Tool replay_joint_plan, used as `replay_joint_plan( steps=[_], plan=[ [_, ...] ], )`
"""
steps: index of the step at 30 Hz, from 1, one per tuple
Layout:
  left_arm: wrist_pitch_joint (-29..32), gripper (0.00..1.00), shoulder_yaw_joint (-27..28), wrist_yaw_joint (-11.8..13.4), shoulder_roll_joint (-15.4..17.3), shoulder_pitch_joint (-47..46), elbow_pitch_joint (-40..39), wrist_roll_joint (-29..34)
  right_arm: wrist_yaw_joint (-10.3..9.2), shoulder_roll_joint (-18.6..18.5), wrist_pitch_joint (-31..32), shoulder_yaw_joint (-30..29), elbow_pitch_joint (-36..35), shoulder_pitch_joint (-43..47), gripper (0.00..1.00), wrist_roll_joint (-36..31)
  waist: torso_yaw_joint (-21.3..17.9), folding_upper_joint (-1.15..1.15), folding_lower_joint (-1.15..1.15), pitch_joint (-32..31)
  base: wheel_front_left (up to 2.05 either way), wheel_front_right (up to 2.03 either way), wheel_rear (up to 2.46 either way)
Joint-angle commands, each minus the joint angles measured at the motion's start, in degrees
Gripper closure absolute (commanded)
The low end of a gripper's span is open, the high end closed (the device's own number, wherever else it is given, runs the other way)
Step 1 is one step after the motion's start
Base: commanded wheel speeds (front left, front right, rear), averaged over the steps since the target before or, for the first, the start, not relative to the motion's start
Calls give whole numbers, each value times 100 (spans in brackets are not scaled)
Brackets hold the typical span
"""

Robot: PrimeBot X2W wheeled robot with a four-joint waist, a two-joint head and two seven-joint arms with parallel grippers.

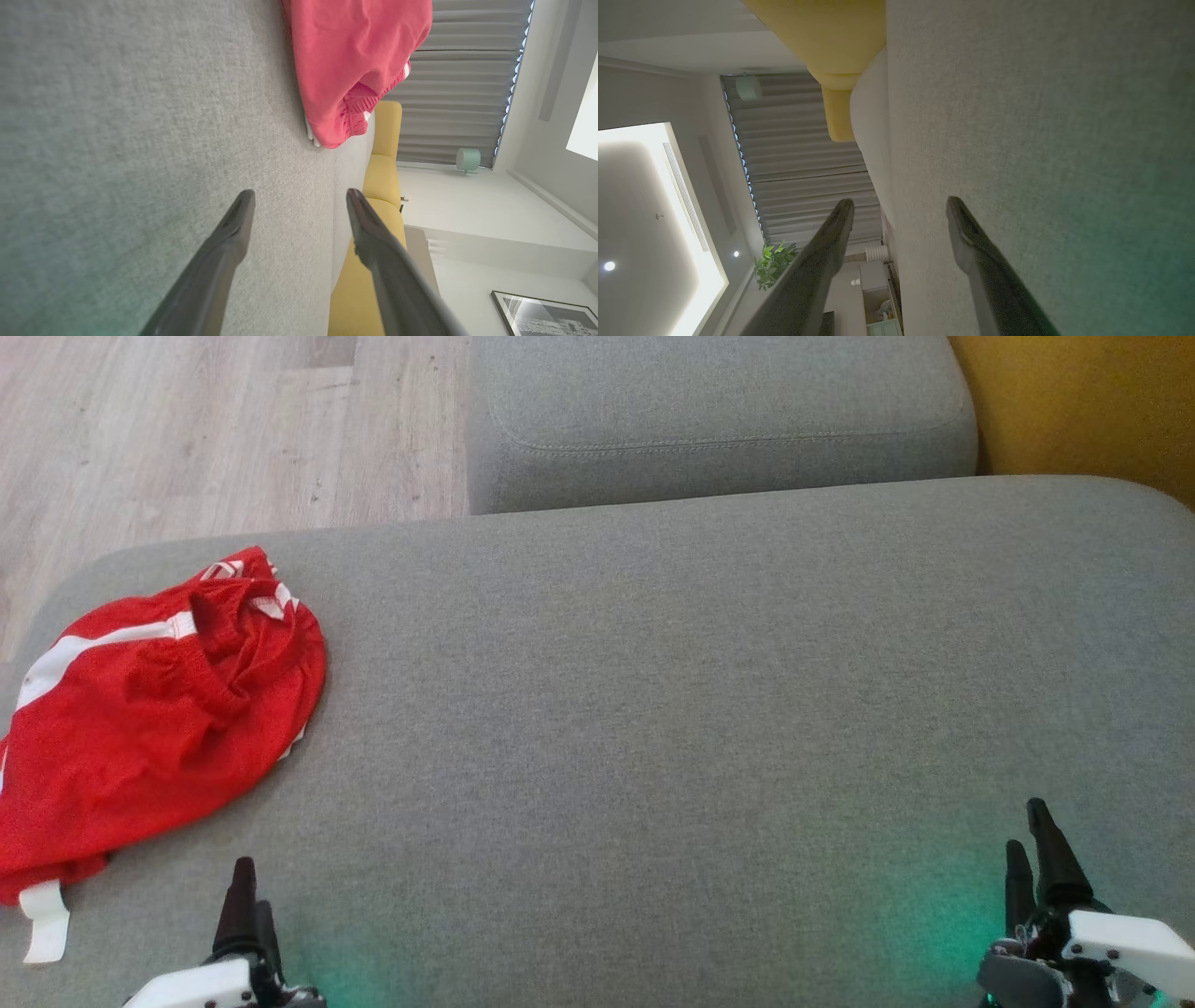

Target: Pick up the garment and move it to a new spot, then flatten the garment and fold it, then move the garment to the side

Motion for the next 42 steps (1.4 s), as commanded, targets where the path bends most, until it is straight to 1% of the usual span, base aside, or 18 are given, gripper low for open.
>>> replay_joint_plan(
  steps=[1, 9, 26, 34, 42],
  plan=[
    [-56, 0, -36, -4, 32, -248, -207, 139, 0, -27, -77, 75, -212, -262, 0, -58, -2, 0, 0, -12, 0, 0, 0],
    [-175, 0, -43, 25, 35, -234, -302, 579, 0, -36, -199, 167, -211, -270, 0, -468, -17, 0, 0, -54, 0, 0, 0],
    [-464, 0, -356, 329, 41, -156, -687, 2020, -1, -39, -486, 443, -430, -250, 0, -2159, -62, 0, 0, -116, 0, 0, 0],
    [-600, 0, -549, 493, 44, -131, -715, 2739, -1, -43, -622, 552, -517, -237, 0, -2790, -84, 0, 0, -161, 0, 0, 0],
    [-736, 0, -690, 626, 47, -105, -793, 3324, -2, -47, -757, 670, -583, -214, 0, -3392, -98, 0, 0, -217, 0, 0, 0]
  ],
)
